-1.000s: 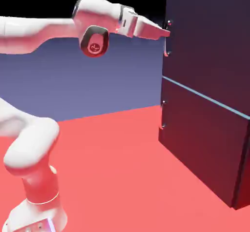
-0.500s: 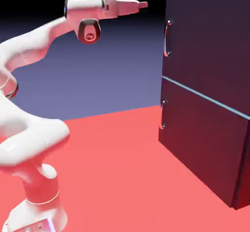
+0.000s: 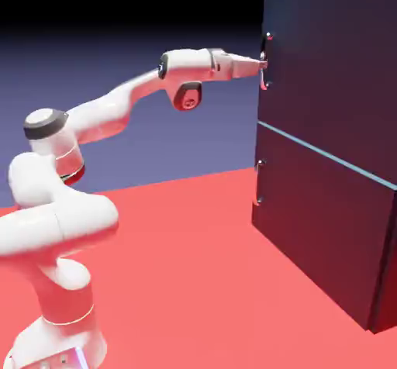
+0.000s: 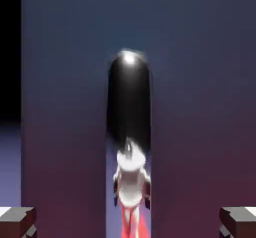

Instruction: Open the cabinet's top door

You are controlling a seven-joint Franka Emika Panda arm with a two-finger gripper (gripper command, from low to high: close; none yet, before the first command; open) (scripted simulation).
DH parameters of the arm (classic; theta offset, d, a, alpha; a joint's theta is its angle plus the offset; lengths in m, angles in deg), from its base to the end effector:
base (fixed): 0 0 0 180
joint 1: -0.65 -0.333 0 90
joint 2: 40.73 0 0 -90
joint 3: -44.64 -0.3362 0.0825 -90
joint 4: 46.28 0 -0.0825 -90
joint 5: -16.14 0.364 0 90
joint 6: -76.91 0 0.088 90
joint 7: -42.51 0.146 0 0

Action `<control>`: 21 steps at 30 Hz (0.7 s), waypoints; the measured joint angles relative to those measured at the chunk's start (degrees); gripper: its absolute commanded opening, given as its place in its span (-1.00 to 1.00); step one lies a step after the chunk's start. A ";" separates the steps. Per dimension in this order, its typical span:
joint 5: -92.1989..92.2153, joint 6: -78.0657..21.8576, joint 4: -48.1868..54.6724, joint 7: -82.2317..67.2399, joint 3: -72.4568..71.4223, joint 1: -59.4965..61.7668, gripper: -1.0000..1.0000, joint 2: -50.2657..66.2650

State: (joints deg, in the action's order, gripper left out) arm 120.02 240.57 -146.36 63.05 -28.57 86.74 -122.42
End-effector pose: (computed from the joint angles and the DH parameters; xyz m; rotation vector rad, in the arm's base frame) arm 0.5570 0.3185 0.5944 -1.7573 0.7636 -1.7827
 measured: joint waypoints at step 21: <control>26.43 -24.22 -36.41 -36.49 15.13 -29.85 -1.00 -4.57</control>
State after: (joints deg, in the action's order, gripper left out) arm 146.45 216.35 -182.76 26.56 -13.44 56.89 -126.99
